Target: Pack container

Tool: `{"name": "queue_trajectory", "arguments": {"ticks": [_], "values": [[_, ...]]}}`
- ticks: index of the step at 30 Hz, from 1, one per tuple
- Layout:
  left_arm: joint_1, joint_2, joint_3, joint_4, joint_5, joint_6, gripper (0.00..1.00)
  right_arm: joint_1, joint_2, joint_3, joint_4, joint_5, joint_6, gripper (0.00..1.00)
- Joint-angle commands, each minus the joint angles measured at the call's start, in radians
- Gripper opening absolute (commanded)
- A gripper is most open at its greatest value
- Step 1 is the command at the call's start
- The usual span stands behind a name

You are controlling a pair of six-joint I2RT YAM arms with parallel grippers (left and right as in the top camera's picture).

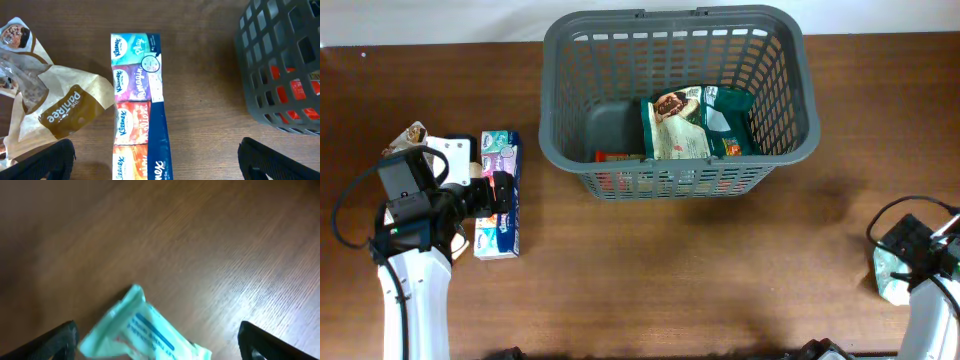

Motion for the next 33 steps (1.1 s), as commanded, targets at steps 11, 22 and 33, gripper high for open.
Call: {"name": "queue_trajectory", "arguments": {"ticks": [11, 22, 33], "values": [[0.006, 0.003, 0.000, -0.007, 0.000, -0.009, 0.99, -0.002, -0.011, -0.004, -0.088, -0.047, -0.560, 0.99], [0.006, 0.003, 0.000, -0.008, 0.000, -0.009, 0.99, -0.003, -0.006, -0.005, -0.144, -0.062, -0.698, 0.99], [0.006, 0.003, 0.000, -0.008, -0.027, -0.009, 0.99, -0.003, 0.068, -0.033, -0.105, -0.107, -0.750, 0.99]]}}
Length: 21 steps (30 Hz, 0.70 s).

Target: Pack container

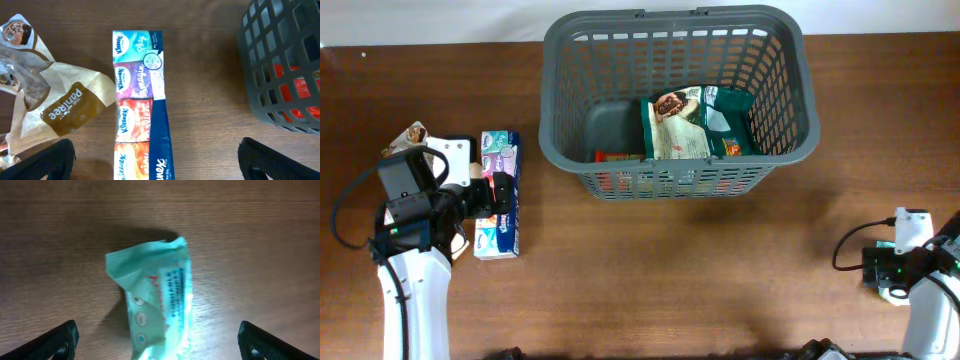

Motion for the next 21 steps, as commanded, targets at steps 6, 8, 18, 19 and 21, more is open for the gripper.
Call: {"name": "queue_trajectory", "arguments": {"ticks": [6, 8, 18, 19, 21], "values": [[0.006, 0.003, 0.000, 0.000, -0.015, -0.009, 0.99, -0.003, 0.058, -0.010, 0.053, -0.041, -0.032, 1.00], [0.006, 0.003, 0.000, 0.000, -0.016, -0.009, 0.99, -0.003, 0.072, -0.010, 0.063, -0.068, -0.032, 0.98], [0.006, 0.003, 0.000, -0.001, -0.029, -0.009, 0.99, -0.003, 0.136, -0.010, 0.090, -0.206, -0.020, 0.98], [0.006, 0.003, 0.000, -0.001, -0.029, -0.009, 0.99, -0.003, 0.139, -0.010, 0.092, -0.206, -0.019, 0.99], [0.006, 0.003, 0.000, -0.001, -0.029, -0.009, 0.99, -0.003, 0.145, -0.010, 0.093, -0.204, -0.020, 0.99]]}}
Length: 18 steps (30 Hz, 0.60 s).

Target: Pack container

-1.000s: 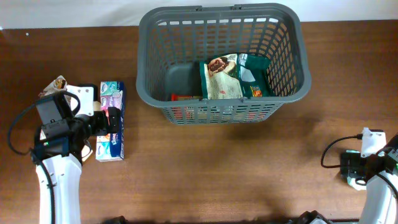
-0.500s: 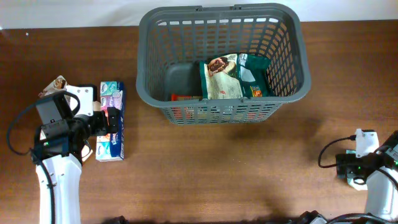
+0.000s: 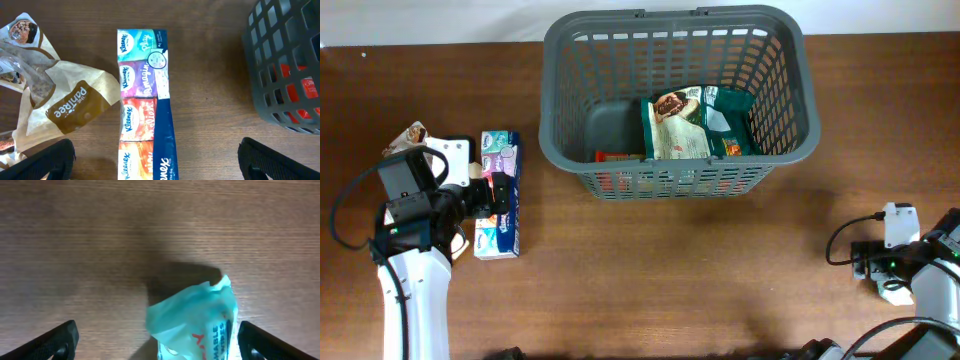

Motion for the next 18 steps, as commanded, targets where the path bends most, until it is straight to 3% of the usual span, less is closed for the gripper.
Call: {"name": "queue_trajectory", "arguments": {"ticks": [1, 7, 12, 18], "values": [[0.006, 0.003, 0.000, -0.001, -0.010, -0.009, 0.99, -0.004, 0.016, -0.006, 0.005, -0.035, 0.001, 0.99], [0.006, 0.003, 0.000, -0.002, -0.010, -0.009, 0.99, -0.004, 0.020, -0.006, 0.031, 0.125, 0.001, 0.99], [0.006, 0.003, 0.000, -0.002, -0.011, -0.009, 0.99, -0.005, 0.020, -0.006, 0.032, 0.132, 0.007, 0.99], [0.006, 0.003, 0.000, -0.002, -0.011, -0.009, 0.99, -0.053, 0.040, -0.020, 0.053, 0.142, 0.136, 0.99]]}}
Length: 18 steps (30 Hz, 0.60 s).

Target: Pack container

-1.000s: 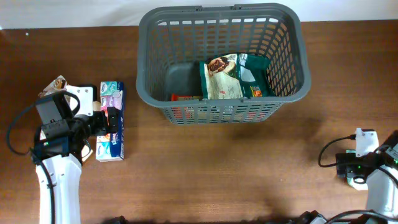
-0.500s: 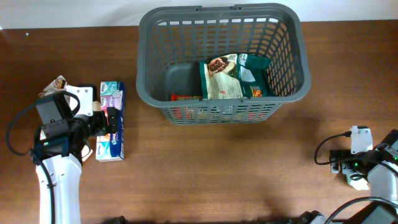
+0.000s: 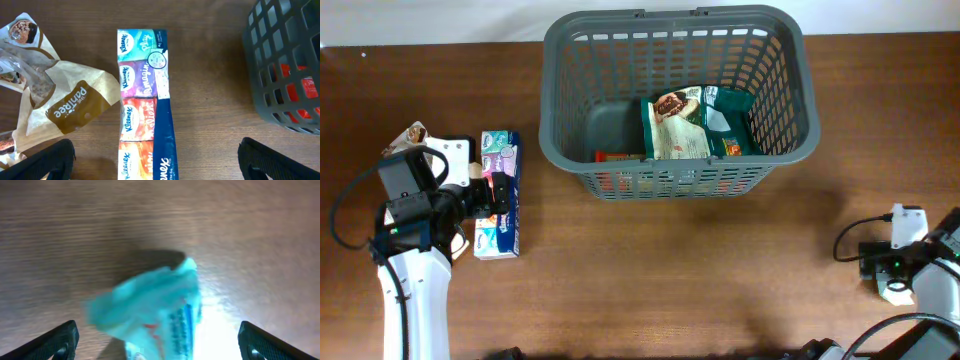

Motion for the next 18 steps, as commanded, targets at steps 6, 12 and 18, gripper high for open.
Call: {"name": "queue_trajectory", "arguments": {"ticks": [6, 12, 18], "values": [[0.006, 0.003, 0.000, 0.000, -0.011, -0.009, 0.99, -0.067, 0.031, -0.020, 0.039, 0.015, 0.095, 0.97], [0.006, 0.003, 0.000, 0.000, -0.010, -0.009, 0.99, -0.067, 0.082, -0.021, 0.069, 0.015, 0.093, 0.61], [0.006, 0.003, 0.000, 0.000, -0.010, -0.009, 0.99, -0.066, 0.117, -0.021, 0.097, -0.019, 0.093, 0.65]]}}
